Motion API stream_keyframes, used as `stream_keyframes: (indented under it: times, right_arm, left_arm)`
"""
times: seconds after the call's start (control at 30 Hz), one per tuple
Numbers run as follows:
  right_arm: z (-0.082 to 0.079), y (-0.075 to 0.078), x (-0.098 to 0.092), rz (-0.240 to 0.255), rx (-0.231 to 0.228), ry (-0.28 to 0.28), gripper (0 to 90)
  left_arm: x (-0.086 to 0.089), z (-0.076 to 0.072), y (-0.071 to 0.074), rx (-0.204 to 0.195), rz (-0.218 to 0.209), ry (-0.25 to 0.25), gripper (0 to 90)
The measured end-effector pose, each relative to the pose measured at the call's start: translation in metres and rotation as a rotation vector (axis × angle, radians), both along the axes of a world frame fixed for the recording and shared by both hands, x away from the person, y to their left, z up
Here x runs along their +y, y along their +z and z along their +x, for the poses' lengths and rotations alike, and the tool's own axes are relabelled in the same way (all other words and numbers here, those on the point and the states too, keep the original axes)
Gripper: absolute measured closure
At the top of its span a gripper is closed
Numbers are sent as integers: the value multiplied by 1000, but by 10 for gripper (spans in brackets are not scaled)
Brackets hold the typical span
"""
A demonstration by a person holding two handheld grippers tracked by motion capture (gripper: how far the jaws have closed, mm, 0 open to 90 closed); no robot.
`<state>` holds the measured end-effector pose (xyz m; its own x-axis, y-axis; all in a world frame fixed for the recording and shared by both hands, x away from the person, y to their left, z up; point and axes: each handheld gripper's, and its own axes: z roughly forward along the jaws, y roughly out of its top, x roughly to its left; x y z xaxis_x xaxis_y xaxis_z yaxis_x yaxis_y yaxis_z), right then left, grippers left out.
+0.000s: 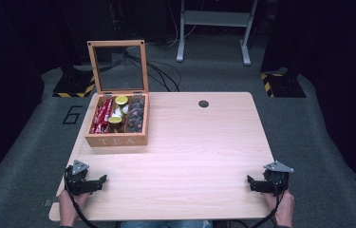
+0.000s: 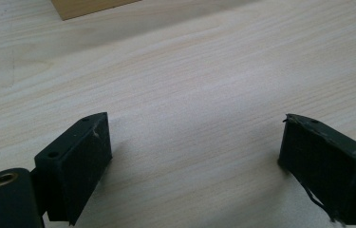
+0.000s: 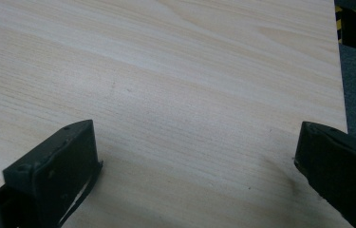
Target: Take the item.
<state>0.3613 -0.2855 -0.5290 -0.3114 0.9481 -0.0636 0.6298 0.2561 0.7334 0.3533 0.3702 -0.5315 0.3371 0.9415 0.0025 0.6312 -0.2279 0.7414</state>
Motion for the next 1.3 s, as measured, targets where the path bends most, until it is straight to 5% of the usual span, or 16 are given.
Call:
stream_keyframes:
  times: [0.6,0.93,1.3]
  right_arm:
    - [2,0,-1,15,14,2,0]
    - [1,0,0,0,-3,10,0]
    - [1,0,-1,13,10,20,9]
  left_arm:
    - [1,0,0,-5,-1,-11,89]
    - [-4,7,8,67,-43,-68,25]
    - [-8,16,29,34,-56,-79,33]
